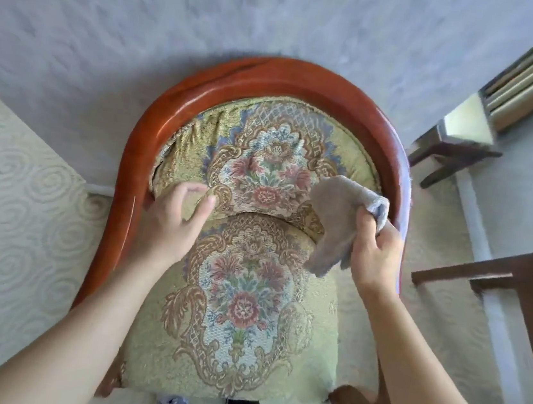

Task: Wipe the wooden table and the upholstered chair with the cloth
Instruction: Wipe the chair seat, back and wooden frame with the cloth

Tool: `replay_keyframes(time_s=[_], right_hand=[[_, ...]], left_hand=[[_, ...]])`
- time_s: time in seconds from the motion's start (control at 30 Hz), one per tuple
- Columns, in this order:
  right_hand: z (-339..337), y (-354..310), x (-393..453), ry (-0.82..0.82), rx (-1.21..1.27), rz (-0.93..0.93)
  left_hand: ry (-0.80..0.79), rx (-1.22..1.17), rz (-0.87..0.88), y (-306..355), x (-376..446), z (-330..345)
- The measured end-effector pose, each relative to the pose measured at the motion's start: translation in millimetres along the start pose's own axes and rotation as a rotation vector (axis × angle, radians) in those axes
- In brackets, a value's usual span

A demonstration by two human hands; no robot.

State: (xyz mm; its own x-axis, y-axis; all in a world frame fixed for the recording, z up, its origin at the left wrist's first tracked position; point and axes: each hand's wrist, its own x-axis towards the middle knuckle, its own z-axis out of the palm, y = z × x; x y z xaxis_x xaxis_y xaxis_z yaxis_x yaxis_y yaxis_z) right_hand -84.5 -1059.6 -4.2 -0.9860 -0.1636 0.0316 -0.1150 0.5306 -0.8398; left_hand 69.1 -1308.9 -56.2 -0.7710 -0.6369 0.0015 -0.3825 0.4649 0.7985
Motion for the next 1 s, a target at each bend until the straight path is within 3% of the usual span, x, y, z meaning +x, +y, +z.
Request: replay_keyframes(time_s=[0.2, 0.33, 0.43, 0.63, 0.8, 0.9, 1.0], right_hand=[[-70, 13, 53, 0.476, 0.231, 0.135], [-100, 33, 88, 0.585, 0.214, 0.143], [-110, 52, 102, 0.559, 0.09, 0.06], [-101, 85, 111, 0.41, -0.032, 0.161], [-68, 97, 90, 0.375, -0.106, 0.046], [-45, 113, 67, 0.385, -0.164, 0.004], [-17, 120, 49, 0.278, -0.119, 0.116]], left_hand=[[-0.266, 0.264, 0.376, 94, 79, 77], [-0.246, 0.416, 0.666, 157, 126, 120], [-0.197, 0.48, 0.727, 191, 155, 144], [-0.483, 0.822, 0.901, 223, 185, 192], [-0.515, 0.898, 1.15, 239, 201, 222], [-0.503, 1.149, 1.099, 245, 204, 234], [-0.453, 1.167, 1.061, 242, 202, 238]])
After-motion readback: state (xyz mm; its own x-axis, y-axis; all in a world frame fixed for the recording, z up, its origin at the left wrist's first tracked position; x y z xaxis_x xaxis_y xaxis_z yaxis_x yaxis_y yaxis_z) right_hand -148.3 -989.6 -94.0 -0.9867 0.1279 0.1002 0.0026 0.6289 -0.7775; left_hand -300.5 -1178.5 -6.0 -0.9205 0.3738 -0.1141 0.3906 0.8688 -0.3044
